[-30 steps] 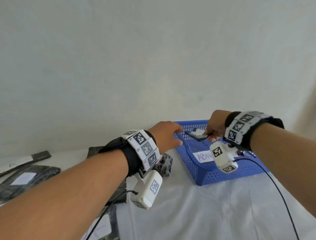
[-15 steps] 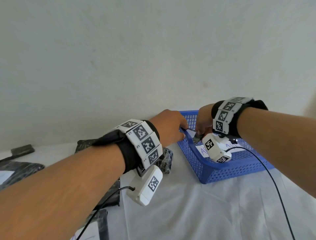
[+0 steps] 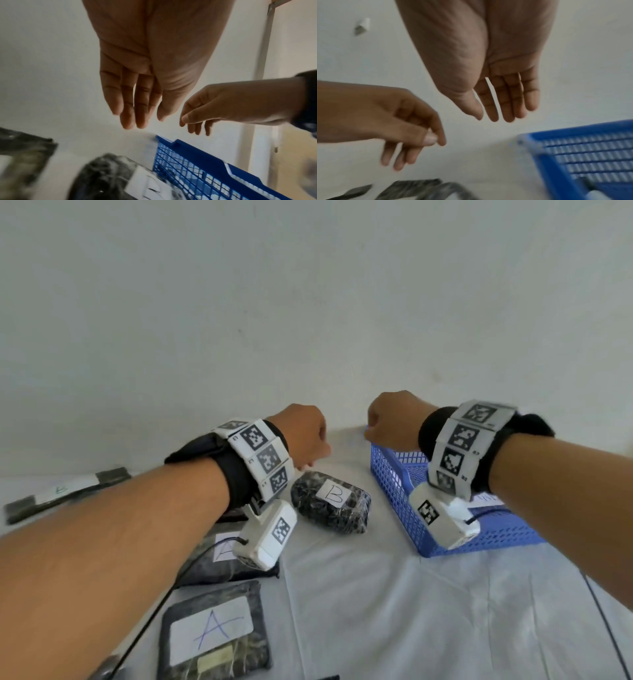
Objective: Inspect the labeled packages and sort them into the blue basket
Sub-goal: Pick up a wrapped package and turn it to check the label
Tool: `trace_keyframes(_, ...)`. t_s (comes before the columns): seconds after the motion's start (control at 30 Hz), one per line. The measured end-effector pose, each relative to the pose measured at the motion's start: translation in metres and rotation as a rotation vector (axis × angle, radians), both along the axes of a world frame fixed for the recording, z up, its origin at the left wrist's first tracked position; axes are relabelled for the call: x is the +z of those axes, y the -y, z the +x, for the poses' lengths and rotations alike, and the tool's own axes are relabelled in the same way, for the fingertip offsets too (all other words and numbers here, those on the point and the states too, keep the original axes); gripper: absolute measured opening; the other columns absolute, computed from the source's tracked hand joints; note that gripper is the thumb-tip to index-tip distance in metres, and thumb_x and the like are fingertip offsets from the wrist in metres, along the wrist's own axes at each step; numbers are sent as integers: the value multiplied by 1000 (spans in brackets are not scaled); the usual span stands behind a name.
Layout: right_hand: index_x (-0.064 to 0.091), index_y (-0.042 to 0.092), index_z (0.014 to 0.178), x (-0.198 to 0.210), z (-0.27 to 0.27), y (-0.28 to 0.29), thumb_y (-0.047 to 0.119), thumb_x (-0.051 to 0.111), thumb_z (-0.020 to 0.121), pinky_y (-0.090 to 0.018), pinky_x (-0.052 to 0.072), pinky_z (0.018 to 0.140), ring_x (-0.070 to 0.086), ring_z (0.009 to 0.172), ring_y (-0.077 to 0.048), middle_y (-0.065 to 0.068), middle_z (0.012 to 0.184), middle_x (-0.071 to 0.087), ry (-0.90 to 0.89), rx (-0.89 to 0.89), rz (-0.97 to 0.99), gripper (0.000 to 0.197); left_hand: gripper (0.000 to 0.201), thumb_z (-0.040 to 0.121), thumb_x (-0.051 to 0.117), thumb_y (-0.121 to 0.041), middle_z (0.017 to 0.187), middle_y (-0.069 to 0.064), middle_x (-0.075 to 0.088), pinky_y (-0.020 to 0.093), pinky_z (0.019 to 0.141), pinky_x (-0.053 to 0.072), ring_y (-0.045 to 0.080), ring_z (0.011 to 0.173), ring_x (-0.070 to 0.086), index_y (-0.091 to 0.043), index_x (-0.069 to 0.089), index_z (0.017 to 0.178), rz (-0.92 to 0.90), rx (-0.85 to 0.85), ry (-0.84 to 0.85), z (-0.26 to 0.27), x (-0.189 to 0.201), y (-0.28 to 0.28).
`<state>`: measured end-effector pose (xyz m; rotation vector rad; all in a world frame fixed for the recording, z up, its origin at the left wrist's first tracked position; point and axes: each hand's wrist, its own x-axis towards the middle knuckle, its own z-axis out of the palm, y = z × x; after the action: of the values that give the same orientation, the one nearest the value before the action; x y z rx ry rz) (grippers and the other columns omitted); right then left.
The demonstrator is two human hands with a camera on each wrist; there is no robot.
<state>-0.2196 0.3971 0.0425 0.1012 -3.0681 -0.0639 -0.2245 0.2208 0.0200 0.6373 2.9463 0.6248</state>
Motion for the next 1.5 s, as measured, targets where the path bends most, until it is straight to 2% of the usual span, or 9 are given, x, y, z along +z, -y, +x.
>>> trace_keyframes(0.1, 57, 9, 74, -13, 25, 46, 45, 64, 99, -32, 51, 73, 61, 77, -23, -4, 78, 62, 111, 63, -1, 44, 23, 99, 64, -22, 76, 7, 77, 19, 45, 44, 22, 64, 72, -3, 76, 95, -81, 60, -45, 11, 6, 33)
trace_keyframes(0.27, 53, 5, 144, -59, 42, 76, 49, 82, 86, -40, 48, 105, 59, 131, -34, -14, 142, 61, 390, -25, 52, 78, 23, 98, 65, -24, 72, 4, 75, 29, 64, 58, 15, 58, 66, -4, 75, 92, -34, 95, -19, 39, 4, 81)
trace_keyframes(0.5, 43, 12, 144, -37, 75, 91, 30, 85, 83, -40, 47, 100, 49, 128, -32, -10, 136, 49, 155, 4, -13, 76, 52, 98, 58, -55, 88, 6, 78, 38, 83, 61, 23, 87, 75, -6, 73, 97, 219, 177, 0, 90, -1, 152)
trace_keyframes(0.63, 37, 35, 148, 5, 125, 139, 28, 81, 83, -32, 41, 92, 38, 117, -24, -1, 123, 36, -63, 259, -195, 78, 73, 78, 54, -78, 113, 5, 74, 45, 95, 60, 20, 105, 72, -17, 67, 116, 735, 186, 171, 128, 12, 180)
trace_keyframes(0.83, 31, 54, 147, 19, 184, 199, 22, 86, 80, -13, 48, 92, 52, 114, -9, 16, 120, 32, -212, 465, -660, 92, 46, 80, 72, -37, 108, 12, 79, 48, 95, 59, 29, 104, 76, -7, 73, 114, 1236, 113, 15, 184, 21, 225)
trace_keyframes(0.93, 29, 55, 149, 10, 196, 214, 48, 91, 73, -19, 52, 95, 67, 108, 0, 25, 123, 58, -37, 450, -1091, 99, 40, 82, 71, -29, 110, 14, 79, 46, 94, 61, 30, 105, 75, -7, 74, 115, 1306, 104, -29, 198, 19, 244)
trace_keyframes(1.03, 47, 45, 142, 5, 197, 226, 78, 77, 66, -44, 54, 104, 75, 104, -7, 15, 110, 78, -20, 446, -1401, 88, 27, 93, 65, -25, 110, 7, 79, 40, 95, 59, 23, 107, 75, -15, 72, 117, 1236, 69, -72, 205, 22, 250)
trace_keyframes(1.2, 66, 22, 116, 9, 201, 238, 42, 72, 89, -36, 60, 84, 77, 89, -12, 4, 96, 80, -234, 419, -1459, 34, 35, 88, 69, -61, 112, 14, 75, 58, 106, 49, 31, 110, 71, -32, 72, 108, 1194, 115, -79, 207, 24, 240)
trace_keyframes(1.5, 68, 25, 107, 8, 208, 239, 52, 75, 90, -45, 59, 79, 74, 85, -20, 1, 89, 76, -321, 420, -1530, 33, 38, 94, 61, -59, 106, 14, 76, 62, 99, 52, 35, 104, 73, -27, 71, 112, 1212, 56, -158, 214, 25, 225)
